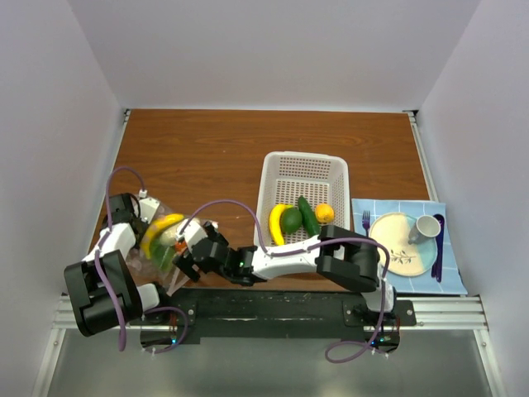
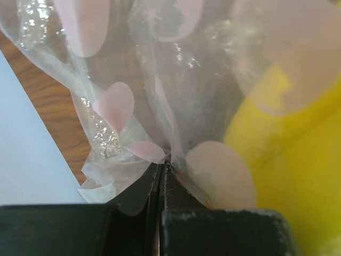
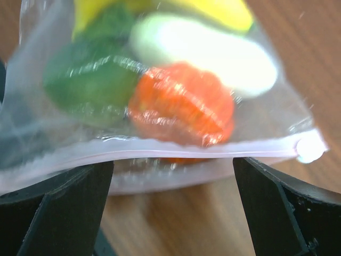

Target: Open the zip-top bag and remove the fake food

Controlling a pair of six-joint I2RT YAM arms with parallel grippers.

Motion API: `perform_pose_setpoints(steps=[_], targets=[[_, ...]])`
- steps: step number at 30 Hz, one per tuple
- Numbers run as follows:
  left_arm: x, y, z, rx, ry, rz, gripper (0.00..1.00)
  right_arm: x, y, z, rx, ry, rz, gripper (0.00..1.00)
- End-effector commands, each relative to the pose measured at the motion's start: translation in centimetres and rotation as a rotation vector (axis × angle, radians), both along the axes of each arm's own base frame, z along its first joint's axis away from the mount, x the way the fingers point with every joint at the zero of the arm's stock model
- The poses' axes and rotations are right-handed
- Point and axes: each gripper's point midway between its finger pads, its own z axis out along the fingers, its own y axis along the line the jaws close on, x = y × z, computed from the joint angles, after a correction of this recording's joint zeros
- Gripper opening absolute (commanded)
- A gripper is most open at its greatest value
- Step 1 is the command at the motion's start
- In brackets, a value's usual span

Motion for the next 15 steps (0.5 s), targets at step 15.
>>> perform_pose_setpoints(steps=[15], targets=[[-1.5,-2.5,-1.5,-0.112,0.087,-0.112,0.04,2.4,5.7,0.6,0.156,0.085,0.067,0.99]])
